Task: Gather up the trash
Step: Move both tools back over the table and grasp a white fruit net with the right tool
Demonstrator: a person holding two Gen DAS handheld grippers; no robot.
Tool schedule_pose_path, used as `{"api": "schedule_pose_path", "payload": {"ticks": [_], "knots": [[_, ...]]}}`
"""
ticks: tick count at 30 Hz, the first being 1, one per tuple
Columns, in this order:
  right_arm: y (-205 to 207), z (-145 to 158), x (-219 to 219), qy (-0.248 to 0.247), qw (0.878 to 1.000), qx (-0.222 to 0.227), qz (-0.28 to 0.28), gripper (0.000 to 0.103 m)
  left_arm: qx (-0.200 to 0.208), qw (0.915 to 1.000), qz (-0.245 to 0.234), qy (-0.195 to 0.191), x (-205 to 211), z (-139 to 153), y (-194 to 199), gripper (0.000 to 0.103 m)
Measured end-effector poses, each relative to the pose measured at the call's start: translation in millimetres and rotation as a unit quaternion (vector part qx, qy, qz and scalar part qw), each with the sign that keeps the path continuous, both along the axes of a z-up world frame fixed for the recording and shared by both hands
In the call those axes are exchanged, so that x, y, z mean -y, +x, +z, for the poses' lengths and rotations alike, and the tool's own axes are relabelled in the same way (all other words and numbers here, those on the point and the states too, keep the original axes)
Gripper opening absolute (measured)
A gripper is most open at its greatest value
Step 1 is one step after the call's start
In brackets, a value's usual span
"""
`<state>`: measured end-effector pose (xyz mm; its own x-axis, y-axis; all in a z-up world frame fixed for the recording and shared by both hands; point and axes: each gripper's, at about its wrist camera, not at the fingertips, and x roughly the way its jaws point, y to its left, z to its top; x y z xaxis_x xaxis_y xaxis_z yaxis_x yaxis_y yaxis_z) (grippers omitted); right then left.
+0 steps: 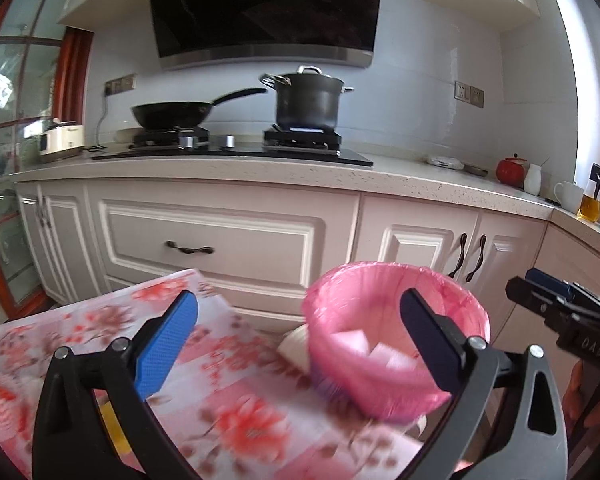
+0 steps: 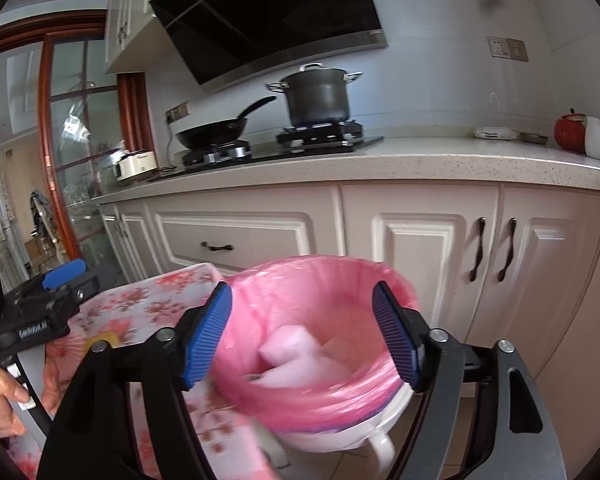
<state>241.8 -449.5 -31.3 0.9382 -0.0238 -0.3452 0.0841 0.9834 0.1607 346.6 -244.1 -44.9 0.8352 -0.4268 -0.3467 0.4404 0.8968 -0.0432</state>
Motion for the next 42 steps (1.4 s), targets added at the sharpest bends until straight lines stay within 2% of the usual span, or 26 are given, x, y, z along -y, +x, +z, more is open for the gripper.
{"api": "schedule_pose_path", "payload": {"ticks": [7, 17, 23, 32, 37, 42], "knots": [[-22, 3, -65, -0.004, 0.999, 0.001, 0.039, 0.078, 0.007, 0.9993, 0.033, 0.014, -64, -5, -58, 0.098], [-23, -18, -149, 0.014, 0.994, -0.038, 0.106, 0.078, -0.016, 0.9945, 0.094, 0.044, -158, -37, -114, 0.098], [-18, -31, -187, 0.013, 0.989, -0.063, 0.130, 0.078, -0.033, 0.9902, 0.131, 0.035, -205, -49, -126, 0.098], [10, -46, -248, 0.003, 0.979, -0.098, 0.179, 0.078, -0.025, 0.9813, 0.188, 0.029, -262, -49, -137, 0.098], [35, -58, -279, 0.027, 0.972, -0.122, 0.196, 0.078, -0.025, 0.9737, 0.223, 0.040, -289, -49, -136, 0.098], [58, -69, -314, 0.049, 0.965, -0.144, 0.213, 0.085, -0.041, 0.9664, 0.252, 0.032, -318, -59, -135, 0.098]]}}
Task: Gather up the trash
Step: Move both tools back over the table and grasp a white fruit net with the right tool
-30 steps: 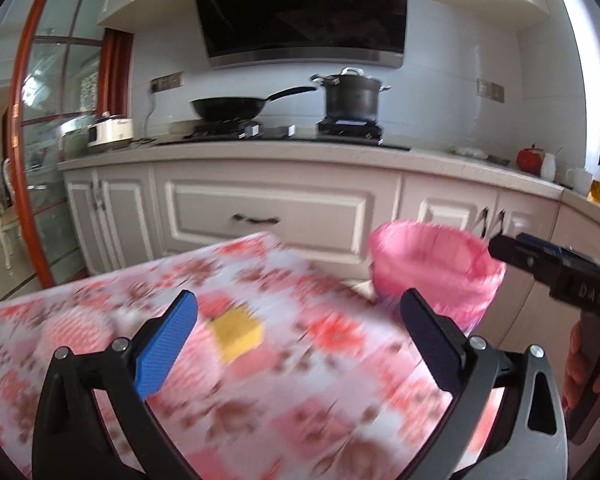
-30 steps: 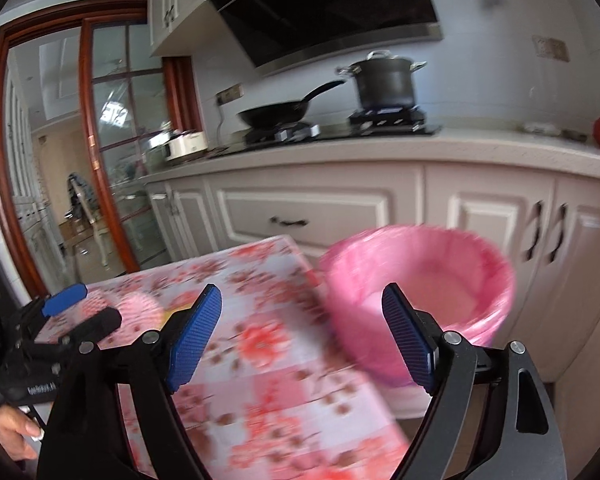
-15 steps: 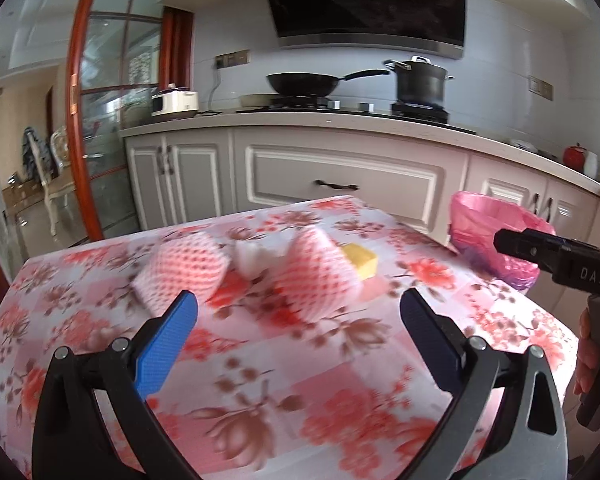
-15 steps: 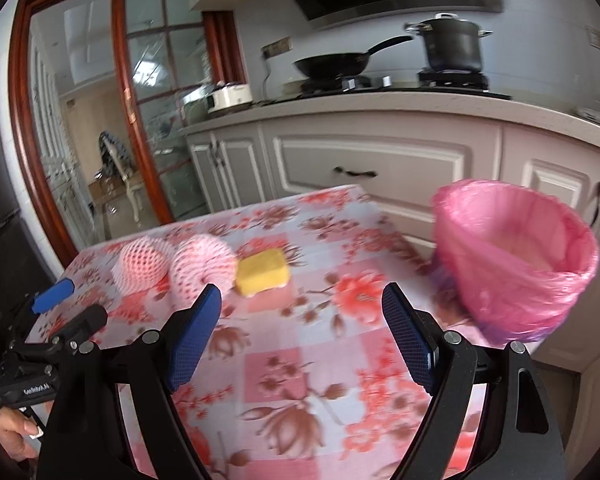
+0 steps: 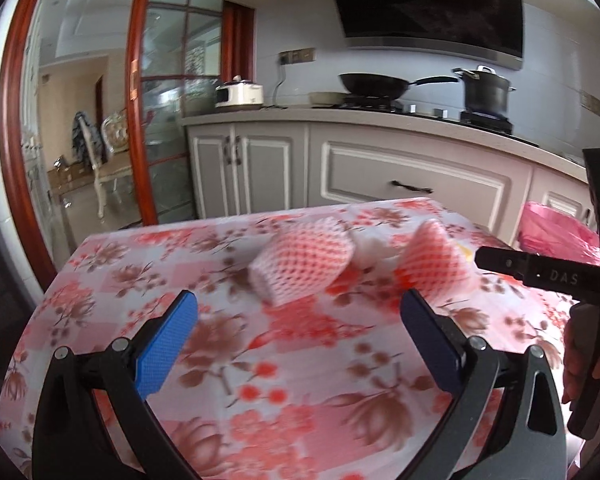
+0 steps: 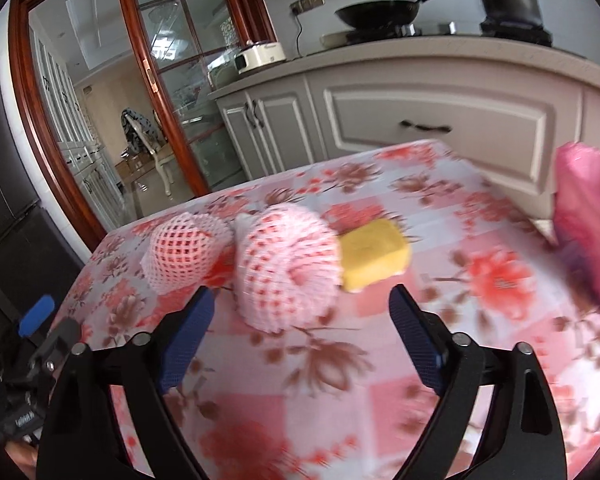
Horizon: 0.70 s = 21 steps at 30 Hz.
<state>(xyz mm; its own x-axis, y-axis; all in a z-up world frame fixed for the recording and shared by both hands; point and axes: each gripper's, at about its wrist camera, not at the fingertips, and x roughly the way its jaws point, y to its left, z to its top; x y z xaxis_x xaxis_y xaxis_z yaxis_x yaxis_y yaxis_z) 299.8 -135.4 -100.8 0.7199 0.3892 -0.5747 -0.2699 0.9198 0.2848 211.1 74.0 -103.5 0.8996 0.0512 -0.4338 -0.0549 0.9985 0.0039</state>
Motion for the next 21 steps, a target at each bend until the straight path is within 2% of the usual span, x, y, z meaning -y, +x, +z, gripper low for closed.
{"api": "schedule_pose_path", "payload": {"ticks": [5, 12, 14, 17, 21], "knots": [[25, -10, -20, 0.004, 1.000, -0.024, -0.007, 0.085, -0.003, 0.9997, 0.019, -0.015, -23, -5, -1, 0.098], [51, -25, -21, 0.019, 0.998, -0.054, -0.034, 0.084, 0.000, 0.9996, 0.025, -0.009, -30, -4, 0, 0.098], [50, -26, -23, 0.013, 0.998, -0.050, -0.028, 0.065, -0.003, 0.9997, 0.025, -0.008, -29, -6, 2, 0.098], [43, -25, -28, -0.010, 0.999, -0.037, -0.012, 0.053, -0.011, 0.9996, 0.023, -0.009, -26, -9, 5, 0.098], [28, -15, -20, -0.010, 1.000, -0.010, 0.007, 0.045, -0.014, 0.9998, 0.012, -0.009, -15, -9, 9, 0.098]]}}
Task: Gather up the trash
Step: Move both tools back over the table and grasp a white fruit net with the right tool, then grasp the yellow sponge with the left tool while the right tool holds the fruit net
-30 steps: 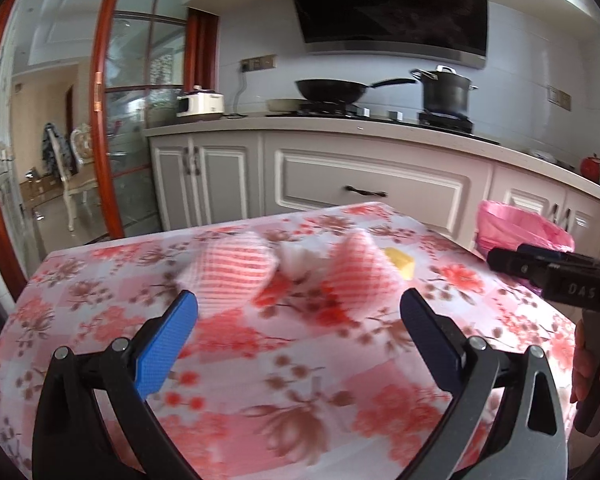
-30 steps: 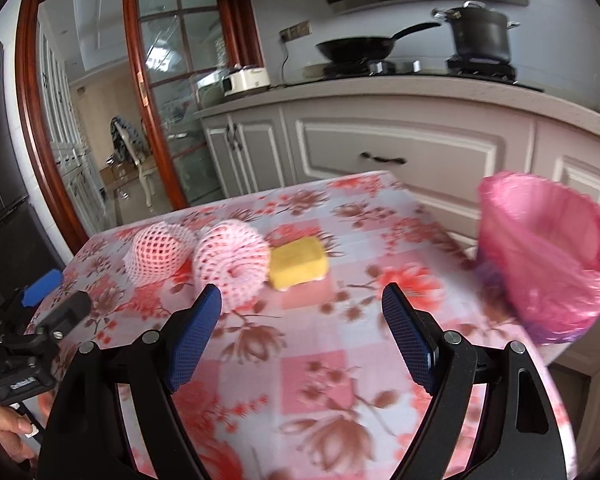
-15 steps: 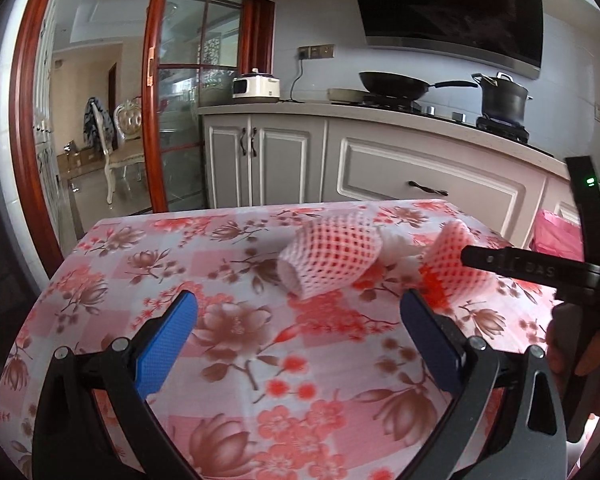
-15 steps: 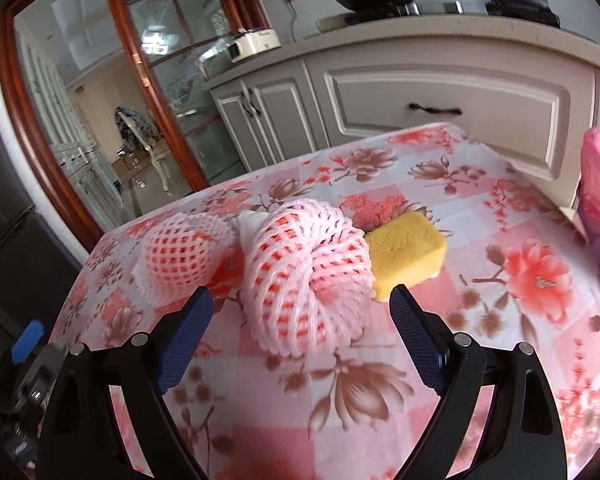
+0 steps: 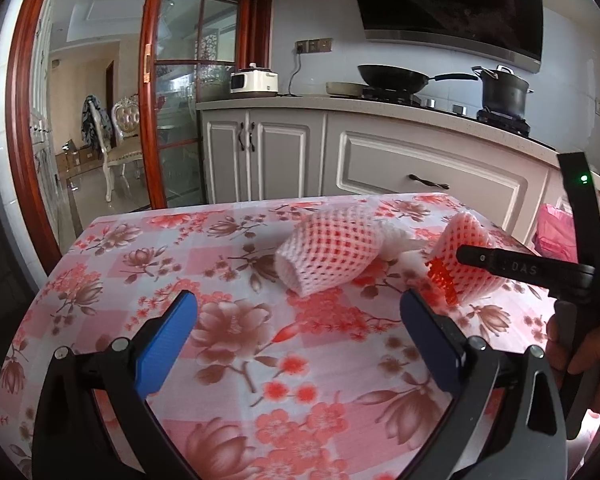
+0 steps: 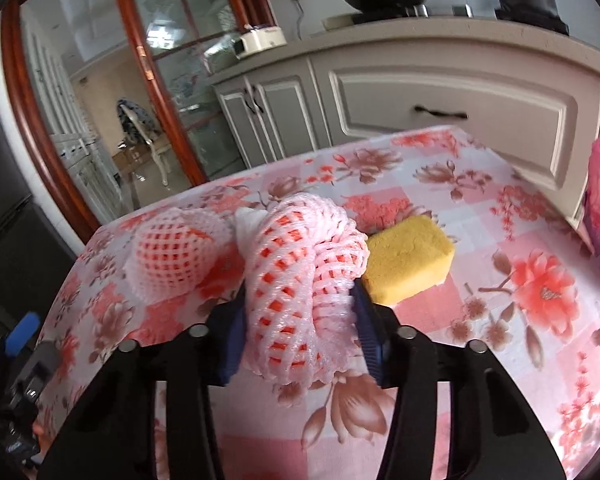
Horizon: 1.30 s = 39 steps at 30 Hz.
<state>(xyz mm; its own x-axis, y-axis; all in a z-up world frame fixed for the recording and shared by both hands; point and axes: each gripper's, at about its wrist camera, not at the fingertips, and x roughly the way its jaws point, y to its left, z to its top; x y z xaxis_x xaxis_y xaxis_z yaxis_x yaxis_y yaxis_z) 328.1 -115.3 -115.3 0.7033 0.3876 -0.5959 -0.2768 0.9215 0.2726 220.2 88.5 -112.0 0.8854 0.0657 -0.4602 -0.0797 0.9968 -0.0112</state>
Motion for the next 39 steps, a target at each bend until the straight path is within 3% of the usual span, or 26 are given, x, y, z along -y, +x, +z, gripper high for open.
{"api": "schedule_pose_path", "payload": {"ticks": [6, 12, 18, 23, 28, 33, 39], "knots": [[-27, 17, 41, 0.012, 0.999, 0.036, -0.012, 0.043, -0.008, 0.9992, -0.037, 0.012, 35, 3, 12, 0.098], [-50, 26, 92, -0.015, 0.996, 0.066, -0.049, 0.043, -0.023, 0.9955, -0.091, 0.017, 82, -2, 43, 0.098], [-63, 26, 133, -0.024, 0.993, 0.080, -0.082, 0.043, -0.048, 0.9862, -0.158, 0.014, 134, -14, 95, 0.098], [-67, 20, 152, -0.019, 0.992, 0.079, -0.096, 0.043, -0.085, 0.9748, -0.201, 0.045, 171, -29, 146, 0.098], [-65, 14, 164, -0.004, 0.992, 0.072, -0.106, 0.043, -0.110, 0.9684, -0.214, 0.065, 188, -36, 183, 0.097], [-63, 11, 171, 0.008, 0.991, 0.068, -0.113, 0.043, -0.155, 0.9557, -0.237, 0.080, 202, -49, 211, 0.089], [-67, 11, 173, 0.007, 0.991, 0.069, -0.114, 0.043, -0.183, 0.9428, -0.261, 0.096, 214, -62, 214, 0.058]]}}
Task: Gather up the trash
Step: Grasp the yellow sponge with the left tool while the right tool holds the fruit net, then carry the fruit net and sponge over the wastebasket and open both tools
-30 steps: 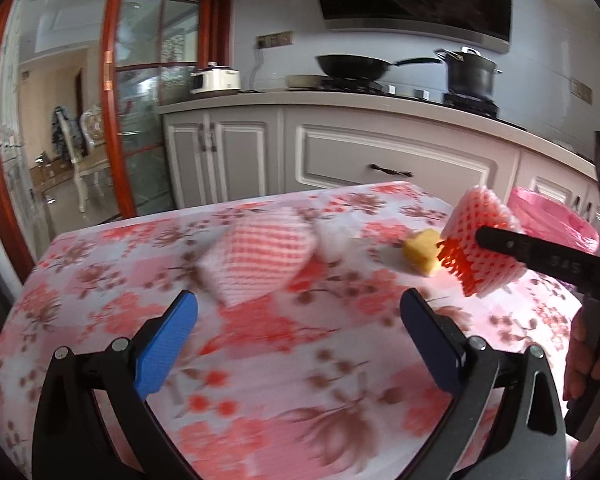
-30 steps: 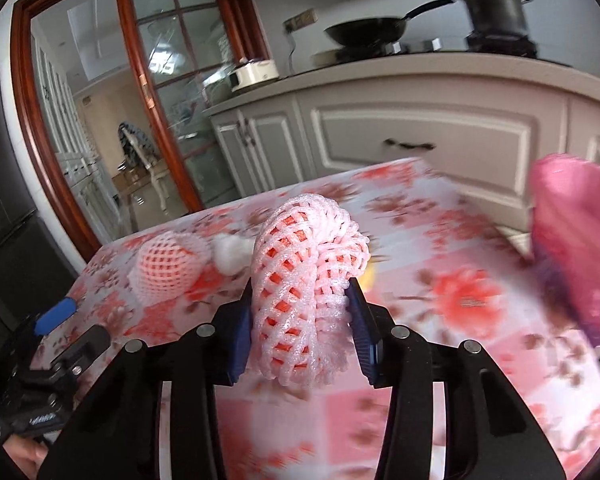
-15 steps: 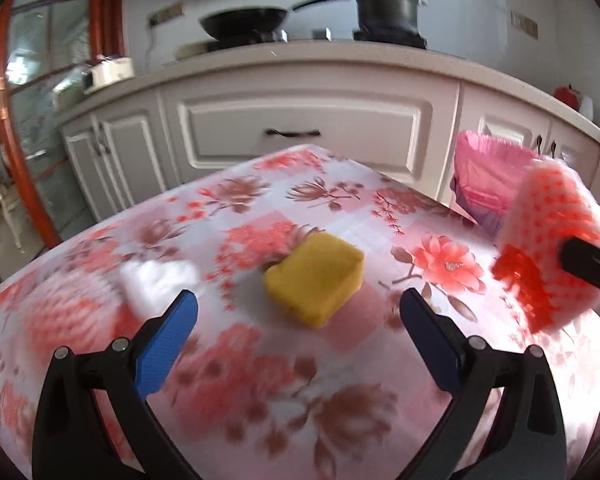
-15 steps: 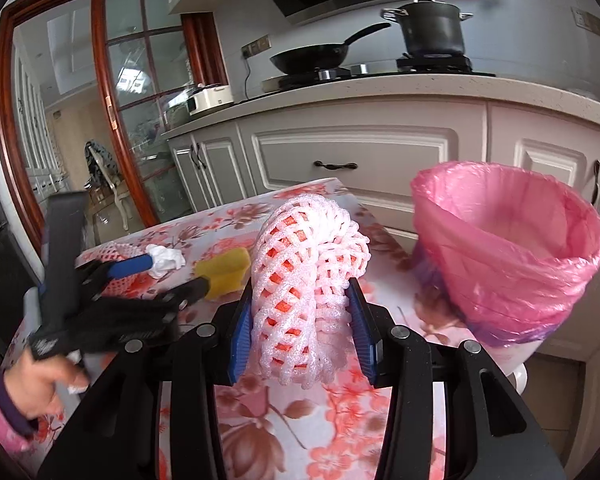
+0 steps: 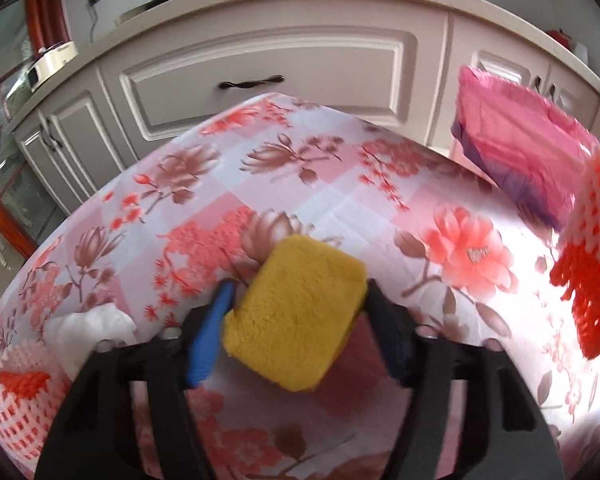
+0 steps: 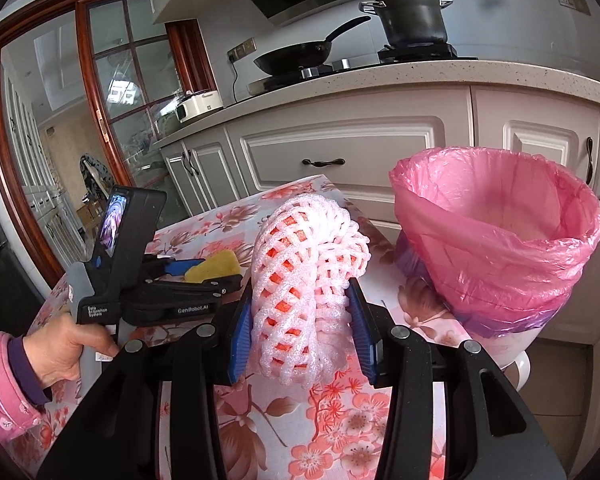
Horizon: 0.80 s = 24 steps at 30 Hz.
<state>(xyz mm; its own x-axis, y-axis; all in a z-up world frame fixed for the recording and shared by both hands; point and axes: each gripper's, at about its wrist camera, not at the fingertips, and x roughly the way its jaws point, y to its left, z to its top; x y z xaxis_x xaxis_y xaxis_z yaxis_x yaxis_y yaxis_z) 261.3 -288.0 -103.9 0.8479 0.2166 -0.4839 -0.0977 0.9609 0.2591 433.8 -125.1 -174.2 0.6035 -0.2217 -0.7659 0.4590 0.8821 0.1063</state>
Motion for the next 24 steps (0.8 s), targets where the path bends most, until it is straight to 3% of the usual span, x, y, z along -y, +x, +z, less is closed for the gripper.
{"api": "schedule_pose_path", "payload": {"ticks": [5, 15, 19, 24], "knots": [[-6, 2, -2, -0.003, 1.000, 0.000, -0.002, 0.043, 0.017, 0.9996, -0.018, -0.015, 2, 10, -27, 0.052], [-31, 16, -19, -0.022, 1.000, 0.016, 0.007, 0.043, 0.072, 0.9947, 0.021, -0.071, -21, 47, -108, 0.052], [-44, 24, -28, -0.039, 0.999, 0.031, 0.011, 0.043, 0.098, 0.9885, 0.038, -0.109, -32, 70, -139, 0.052], [-57, 36, -30, -0.052, 0.997, 0.049, 0.004, 0.043, 0.137, 0.9812, 0.044, -0.129, -35, 97, -170, 0.052]]}}
